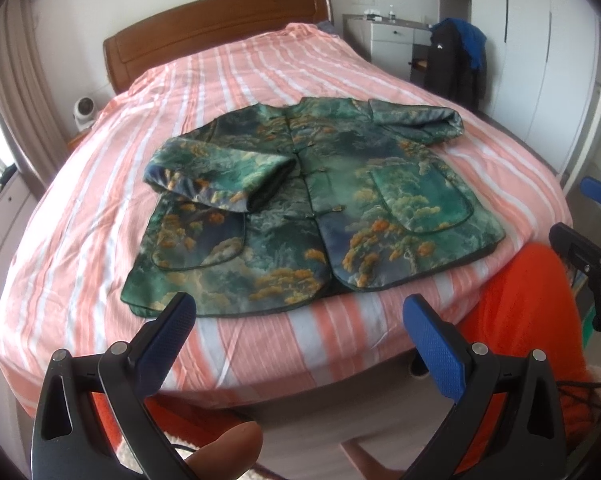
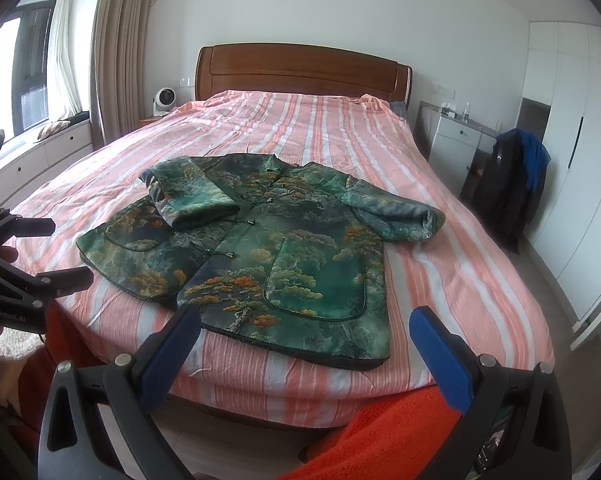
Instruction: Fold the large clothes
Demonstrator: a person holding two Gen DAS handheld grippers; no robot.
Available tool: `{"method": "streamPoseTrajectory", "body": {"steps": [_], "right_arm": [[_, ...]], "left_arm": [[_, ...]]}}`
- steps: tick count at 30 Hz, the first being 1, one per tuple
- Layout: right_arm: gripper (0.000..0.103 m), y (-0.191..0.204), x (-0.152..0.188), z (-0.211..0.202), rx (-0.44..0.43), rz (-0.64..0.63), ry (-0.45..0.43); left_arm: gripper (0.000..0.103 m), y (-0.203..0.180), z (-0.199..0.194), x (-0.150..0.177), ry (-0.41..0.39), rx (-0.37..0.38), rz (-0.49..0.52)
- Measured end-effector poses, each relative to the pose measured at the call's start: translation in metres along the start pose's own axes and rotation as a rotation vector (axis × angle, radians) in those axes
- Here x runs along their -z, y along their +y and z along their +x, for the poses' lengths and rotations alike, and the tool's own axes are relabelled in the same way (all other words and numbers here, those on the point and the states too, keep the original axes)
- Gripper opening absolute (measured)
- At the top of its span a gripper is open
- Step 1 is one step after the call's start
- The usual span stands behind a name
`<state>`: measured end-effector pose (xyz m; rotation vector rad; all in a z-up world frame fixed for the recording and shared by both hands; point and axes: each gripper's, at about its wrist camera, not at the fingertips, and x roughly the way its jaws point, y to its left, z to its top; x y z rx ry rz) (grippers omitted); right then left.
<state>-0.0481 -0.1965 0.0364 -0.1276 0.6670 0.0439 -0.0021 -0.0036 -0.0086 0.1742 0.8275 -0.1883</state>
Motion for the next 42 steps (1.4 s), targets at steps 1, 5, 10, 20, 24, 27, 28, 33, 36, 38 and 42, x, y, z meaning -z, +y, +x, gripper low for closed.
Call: {"method": "streamPoseTrajectory", "body": {"steps": [1,5,10,20,24,27,28,33,36,38,42], "right_arm": [[0.103,0.0006,0.0003,0.0000,0.001,0.001,-0.002],[0.103,0.0001,0.0010,0.0000,-0.002,-0.001,-0.001],[0.103,0.0023,0.0007,0.0003,-0.003,-0.010,0.000],[0.103,0.0038,0.0009,0.0007,-0.005,-0.009,0.002],[0.103,0.0037,0.0008,0.0007,-0.004,-0.009,0.001],[0.103,0.0041,0.0012,0.0013,-0.004,-0.010,0.003],[0.103,0.0039,0.0009,0.0011,-0.004,-0.009,0.004],[0.103,0.0037,0.0006,0.0026,-0.005,-0.007,0.008],[0.103,0.0039,0.0008,0.0031,-0.005,-0.010,0.007],[0.103,0.0037,0.0008,0.0035,-0.006,-0.009,0.009],[0.103,0.0043,0.0012,0.0026,-0.005,-0.008,0.008]], "left_arm": [[0.103,0.0004,0.0000,-0.0001,0.001,-0.002,-0.001],[0.103,0.0027,0.0011,0.0008,0.008,-0.008,-0.013],[0.103,0.0047,0.0036,0.0019,0.020,-0.007,-0.021],[0.103,0.0053,0.0037,0.0026,0.010,0.003,-0.029],[0.103,0.0052,0.0036,0.0028,0.012,0.005,-0.029],[0.103,0.0055,0.0036,0.0029,0.011,0.004,-0.029],[0.103,0.0056,0.0037,0.0029,0.011,0.005,-0.029],[0.103,0.0061,0.0042,0.0040,0.014,0.002,-0.032],[0.103,0.0060,0.0049,0.0053,0.017,0.000,-0.033],[0.103,0.0060,0.0052,0.0055,0.018,0.000,-0.033],[0.103,0.0062,0.0058,0.0056,0.022,0.001,-0.036]]}}
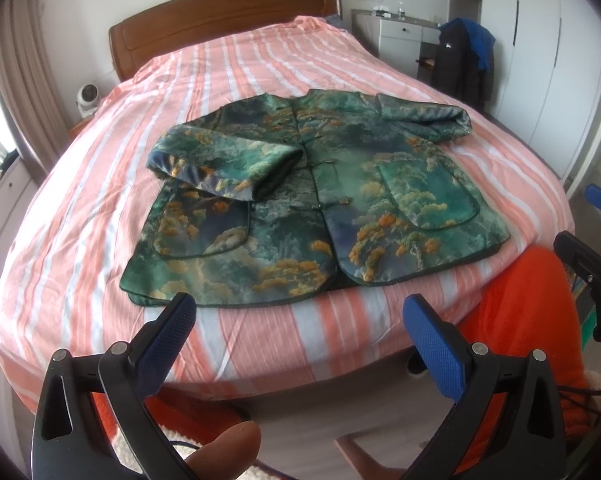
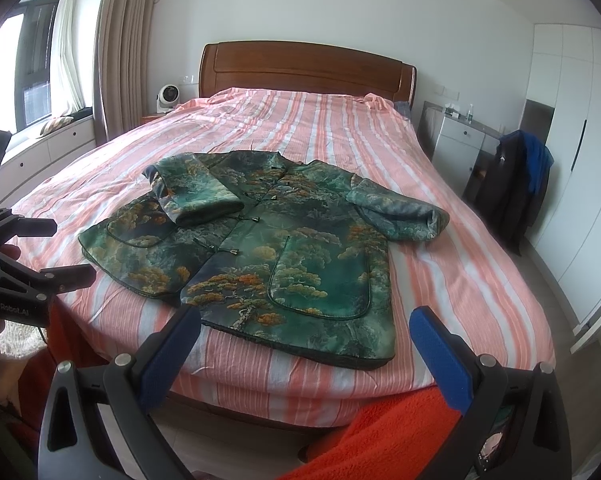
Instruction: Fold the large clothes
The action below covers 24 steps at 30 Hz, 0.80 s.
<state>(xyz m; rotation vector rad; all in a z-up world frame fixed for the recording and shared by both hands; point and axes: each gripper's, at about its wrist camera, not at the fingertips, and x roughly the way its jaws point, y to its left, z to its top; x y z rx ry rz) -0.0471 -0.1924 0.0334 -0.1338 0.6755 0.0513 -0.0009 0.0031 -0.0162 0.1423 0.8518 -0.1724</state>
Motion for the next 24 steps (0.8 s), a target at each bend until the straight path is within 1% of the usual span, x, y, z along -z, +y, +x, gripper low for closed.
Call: {"method": "streamPoseTrajectory", "body": {"steps": [24], "right_arm": [[0.103,0.0011,0.0002,0.0008,0.000,-0.002,0.002]], "left_arm": [[0.103,-0.0007,0.0045,0.0012,0.017,0.004,0.001]]}}
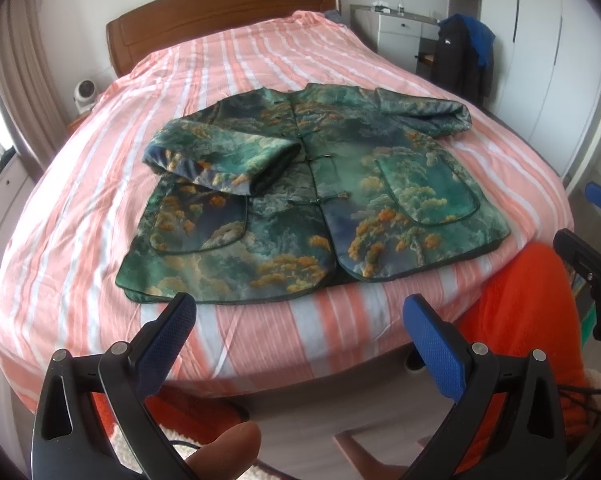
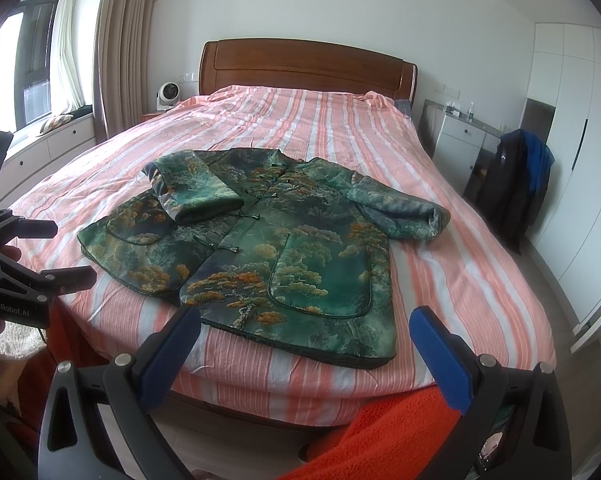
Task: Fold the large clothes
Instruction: 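Grasp the folded sleeve cuff of the green jacket with the left tool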
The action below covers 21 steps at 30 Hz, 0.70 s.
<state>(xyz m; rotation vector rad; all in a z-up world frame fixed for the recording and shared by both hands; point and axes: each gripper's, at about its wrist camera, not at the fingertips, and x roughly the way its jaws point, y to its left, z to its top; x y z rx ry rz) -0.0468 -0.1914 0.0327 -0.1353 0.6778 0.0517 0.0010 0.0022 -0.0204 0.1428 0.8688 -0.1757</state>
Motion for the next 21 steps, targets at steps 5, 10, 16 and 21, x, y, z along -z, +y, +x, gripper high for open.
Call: {"method": "streamPoseTrajectory", "body": {"steps": [5,10,16,21], "right_arm": [[0.103,-0.001,0.001,0.001,-0.006,0.004,0.001],[0.103,-0.026,0.009,0.014,-0.033,0.092,0.032],[0.103,-0.111,0.019,0.071,-0.048,0.272,0.105],[0.102,-0.171,0.050,0.165,-0.194,0.509,0.356]], "left_arm": [[0.103,0.015,0.009,-0.005,0.005,-0.027,-0.028],[0.103,0.103,0.034,-0.025,0.019,-0.086,-0.208],[0.102,0.236,0.138,-0.038,0.206,0.012,-0.323],[0.102,0.245,0.198,-0.021,0.334,0.137,-0.271]]}}
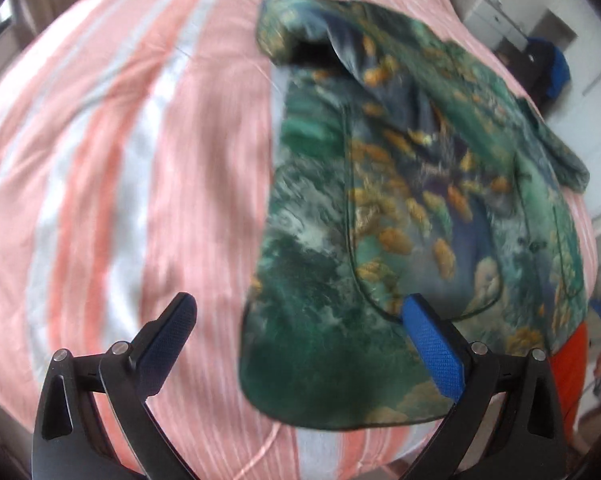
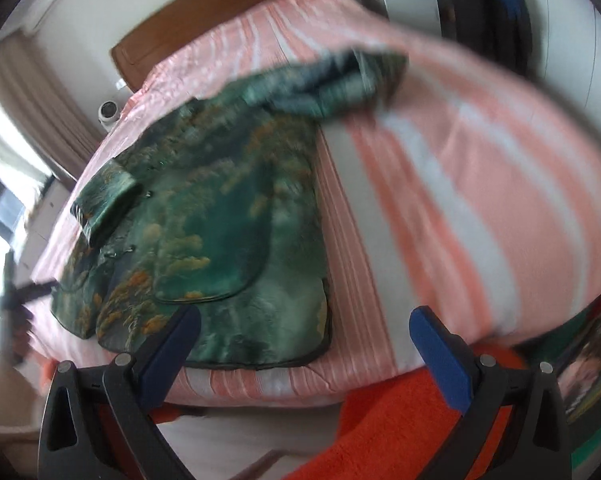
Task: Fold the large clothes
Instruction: 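Grasp the folded sleeve cuff of the green jacket with the left tool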
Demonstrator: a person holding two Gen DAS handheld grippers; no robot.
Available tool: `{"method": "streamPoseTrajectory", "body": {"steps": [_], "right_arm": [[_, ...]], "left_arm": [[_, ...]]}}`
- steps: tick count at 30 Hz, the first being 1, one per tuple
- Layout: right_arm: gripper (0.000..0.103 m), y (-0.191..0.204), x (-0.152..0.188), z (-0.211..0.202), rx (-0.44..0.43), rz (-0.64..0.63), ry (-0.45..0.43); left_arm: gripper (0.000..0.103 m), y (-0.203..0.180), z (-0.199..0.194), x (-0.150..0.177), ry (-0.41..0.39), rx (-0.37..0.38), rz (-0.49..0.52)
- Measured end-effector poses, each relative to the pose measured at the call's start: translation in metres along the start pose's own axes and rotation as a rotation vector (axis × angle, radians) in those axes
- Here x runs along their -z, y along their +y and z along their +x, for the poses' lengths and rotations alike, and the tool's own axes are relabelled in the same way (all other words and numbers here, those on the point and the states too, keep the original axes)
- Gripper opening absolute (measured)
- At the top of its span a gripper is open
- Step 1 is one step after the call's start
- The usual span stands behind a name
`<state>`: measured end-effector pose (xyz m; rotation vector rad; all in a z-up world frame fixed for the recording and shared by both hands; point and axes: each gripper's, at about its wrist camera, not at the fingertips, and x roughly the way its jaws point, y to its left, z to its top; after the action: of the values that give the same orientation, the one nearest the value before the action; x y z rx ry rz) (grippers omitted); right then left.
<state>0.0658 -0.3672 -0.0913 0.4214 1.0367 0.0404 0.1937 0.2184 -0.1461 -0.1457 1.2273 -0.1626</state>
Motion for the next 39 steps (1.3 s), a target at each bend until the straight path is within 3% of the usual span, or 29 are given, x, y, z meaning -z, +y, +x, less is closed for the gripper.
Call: {"method": "streamPoseTrajectory", "body": {"steps": [2,4,6,8,9,10,12,19,23,26,29,32,34,36,39], "right_arm": [[0.100,-0.010,-0.005,0.030,-0.095,0.060,0.074],[0.096,-0.007,-0.008,0.047,-0.133,0.052,0.110],[0.095,-0.001,-0.008,0.060,-0.142,0.030,0.142],[0.082,0.008,-0.010,0.066,-0.115,-0.006,0.163],[0.063,0.012,-0.010,0.067,-0.110,-0.022,0.171],[0.043,0.017,-0.011,0.067,-0.106,-0.045,0.183],[0.021,0.025,-0.012,0.064,-0.059,-0.085,0.182],[0.015,0.036,-0.019,0.008,0.086,-0.177,0.047],[0.015,0.016,-0.017,-0.004,0.145,-0.134,0.035],[0.015,0.010,-0.004,0.018,0.163,-0.117,0.072],[0.018,0.013,0.001,0.022,0.207,-0.147,0.041],[0.034,0.009,0.001,0.012,0.218,-0.114,-0.004],[0.067,0.011,0.002,0.003,0.239,-0.105,-0.037],[0.080,0.019,0.006,-0.006,0.231,-0.103,-0.076],[0.080,0.036,0.014,-0.022,0.253,-0.139,-0.141]], "left_arm": [[0.100,-0.011,0.009,0.005,0.017,0.012,0.056],[0.086,-0.026,0.011,0.010,0.037,0.005,0.107],[0.055,-0.038,0.009,0.015,0.041,-0.028,0.146],[0.035,-0.045,0.005,0.017,0.038,-0.070,0.162],[0.023,-0.046,0.002,0.018,0.034,-0.091,0.160],[0.020,-0.047,-0.002,0.019,0.028,-0.098,0.146],[0.013,-0.047,-0.013,0.021,0.018,-0.084,0.116],[0.012,-0.082,-0.063,0.072,0.010,0.036,0.145],[0.013,-0.088,-0.042,0.104,0.064,0.001,0.156],[0.014,-0.078,-0.029,0.101,0.062,0.005,0.083],[0.025,-0.075,-0.034,0.100,0.050,-0.014,0.090],[0.043,-0.080,-0.046,0.104,0.015,-0.088,0.141],[0.054,-0.083,-0.057,0.107,-0.014,-0.120,0.158],[0.069,-0.084,-0.071,0.110,-0.063,-0.169,0.168],[0.077,-0.086,-0.093,0.106,-0.140,-0.257,0.178]]}}
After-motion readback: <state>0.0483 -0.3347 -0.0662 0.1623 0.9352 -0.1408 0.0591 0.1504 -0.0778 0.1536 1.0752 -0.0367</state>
